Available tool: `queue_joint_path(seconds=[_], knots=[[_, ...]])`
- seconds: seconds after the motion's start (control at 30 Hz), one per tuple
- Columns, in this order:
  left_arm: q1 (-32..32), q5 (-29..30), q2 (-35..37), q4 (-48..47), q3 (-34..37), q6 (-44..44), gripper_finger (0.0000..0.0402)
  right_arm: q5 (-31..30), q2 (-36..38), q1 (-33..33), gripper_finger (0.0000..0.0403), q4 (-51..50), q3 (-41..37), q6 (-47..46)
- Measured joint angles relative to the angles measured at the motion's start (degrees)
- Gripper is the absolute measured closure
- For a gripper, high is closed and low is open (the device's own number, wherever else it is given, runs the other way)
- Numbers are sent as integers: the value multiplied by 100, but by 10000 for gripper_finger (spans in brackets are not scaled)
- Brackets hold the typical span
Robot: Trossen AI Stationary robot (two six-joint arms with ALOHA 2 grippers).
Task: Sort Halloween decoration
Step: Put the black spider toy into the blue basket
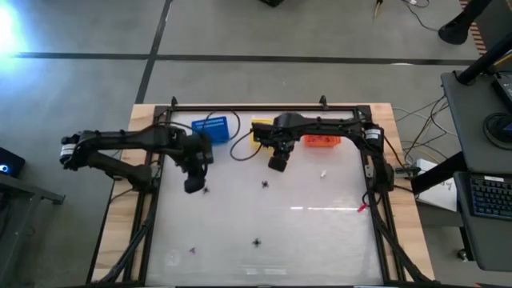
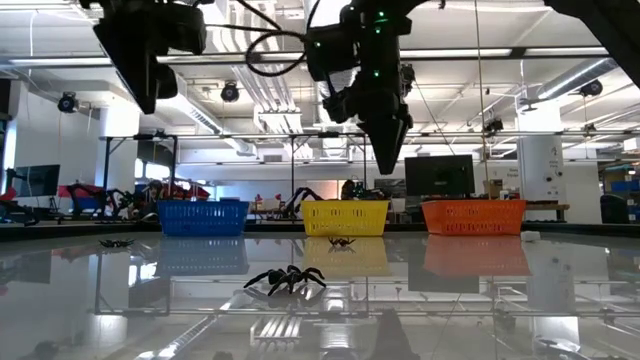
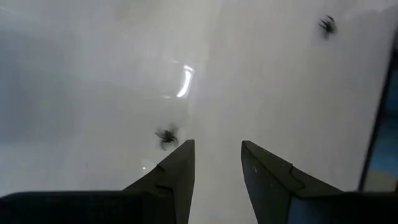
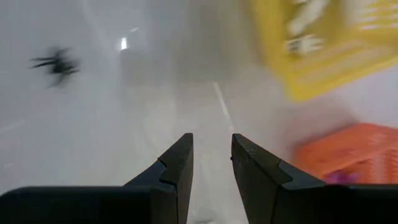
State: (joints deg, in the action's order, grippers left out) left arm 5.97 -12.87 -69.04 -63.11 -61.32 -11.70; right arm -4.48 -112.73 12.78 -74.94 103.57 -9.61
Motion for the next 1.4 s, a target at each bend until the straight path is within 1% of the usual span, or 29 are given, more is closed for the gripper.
queue_joint_path(seconds=[0.13,0.2,0.37,0.5,0.67,0.73,0.83,0.97,1.1,1.23,1.33,1.4], knots=[[-239,-159,-38,-14,0,0,287,328,0,-274,303,6,1,-138],[-367,-208,-42,-54,0,0,287,340,0,-416,303,20,2,-225],[-760,-641,-43,-52,0,-22,287,350,0,-651,303,27,2,-747],[-1253,-705,-43,-49,0,-22,287,342,0,-747,303,51,30,-1274],[-2066,-327,-43,-42,28,-171,287,344,0,-869,303,23,219,-1954],[-2414,-176,-43,-28,28,-353,287,344,0,-940,303,17,390,-2083],[-2857,-135,-43,23,28,-663,287,346,0,-1097,303,-23,704,-2173],[-3280,35,-43,43,28,-1153,287,347,7,-1342,303,-230,1101,-2427],[-3542,247,-43,63,28,-1496,287,346,9,-1668,303,-481,1322,-2645],[-3669,253,-43,66,31,-1648,287,349,9,-2015,303,-533,1338,-2851],[-3715,301,-43,69,31,-1792,287,347,9,-2280,303,-463,1332,-3222],[-3743,321,-43,74,31,-1877,287,344,9,-2465,303,-246,1317,-3452]])
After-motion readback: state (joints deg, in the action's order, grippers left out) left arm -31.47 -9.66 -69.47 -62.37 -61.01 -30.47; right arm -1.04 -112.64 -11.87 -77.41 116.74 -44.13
